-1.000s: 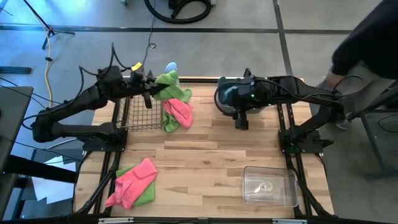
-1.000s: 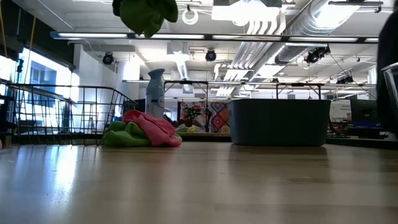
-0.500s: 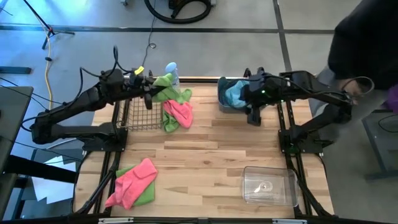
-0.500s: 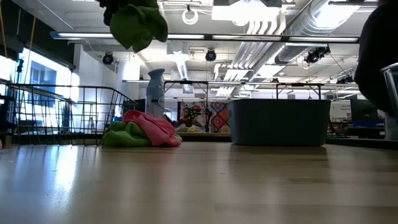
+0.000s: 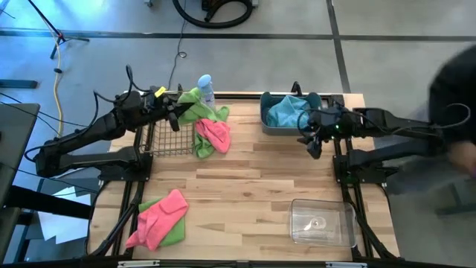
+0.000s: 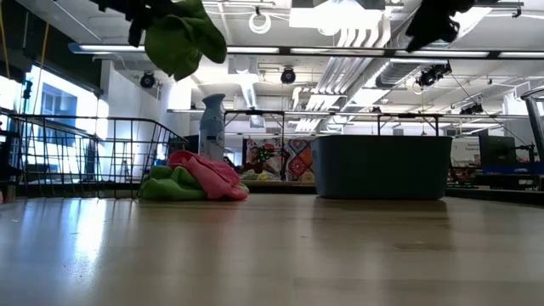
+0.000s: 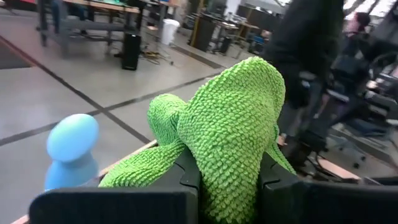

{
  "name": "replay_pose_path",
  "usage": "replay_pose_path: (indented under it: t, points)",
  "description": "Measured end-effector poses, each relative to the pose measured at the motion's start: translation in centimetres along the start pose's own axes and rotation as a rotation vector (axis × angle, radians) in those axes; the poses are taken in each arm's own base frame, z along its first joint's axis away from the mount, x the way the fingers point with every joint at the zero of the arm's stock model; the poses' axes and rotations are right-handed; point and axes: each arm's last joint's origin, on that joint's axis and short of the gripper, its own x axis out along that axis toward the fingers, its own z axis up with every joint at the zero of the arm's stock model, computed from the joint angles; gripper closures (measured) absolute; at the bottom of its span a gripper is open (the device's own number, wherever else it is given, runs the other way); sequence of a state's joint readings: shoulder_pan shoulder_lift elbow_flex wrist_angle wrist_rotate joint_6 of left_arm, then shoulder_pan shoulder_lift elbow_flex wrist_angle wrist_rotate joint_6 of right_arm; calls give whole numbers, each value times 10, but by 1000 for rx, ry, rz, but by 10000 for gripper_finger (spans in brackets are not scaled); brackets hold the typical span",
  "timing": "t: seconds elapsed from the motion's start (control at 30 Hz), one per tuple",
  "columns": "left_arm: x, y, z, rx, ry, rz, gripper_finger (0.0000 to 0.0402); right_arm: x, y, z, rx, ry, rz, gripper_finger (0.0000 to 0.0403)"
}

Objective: Sort microfiber towel by color & place in baskets
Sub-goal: Put the top right green towel into the wire basket

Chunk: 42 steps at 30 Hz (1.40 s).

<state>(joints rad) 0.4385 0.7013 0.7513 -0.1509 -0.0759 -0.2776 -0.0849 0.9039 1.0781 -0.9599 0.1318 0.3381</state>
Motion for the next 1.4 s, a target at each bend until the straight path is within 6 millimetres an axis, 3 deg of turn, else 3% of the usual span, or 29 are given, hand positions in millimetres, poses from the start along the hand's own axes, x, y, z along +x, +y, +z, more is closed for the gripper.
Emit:
replay_pose_path:
  t: [0.1,0.23,0.53,0.73,0.87,1.1,1.23,1.4]
  points:
    - [0,1,0,11,-7,25,365,6,-4,-16,76,-27,28,194]
    - [3,1,-1,17,-2,50,365,14,-5,-23,121,-100,74,194]
    - [11,3,-5,14,27,85,355,33,-1,-18,138,-226,126,194]
    - [13,6,-7,-9,27,190,353,45,2,-15,134,-203,117,194]
    - [11,6,2,0,56,268,352,54,4,-14,131,-175,105,194]
    - [7,12,19,77,331,500,353,68,8,-6,133,-196,114,194]
    - [11,27,12,135,568,605,353,67,11,1,141,-266,143,194]
    - [26,46,-6,173,827,606,354,66,11,3,148,-292,153,194]
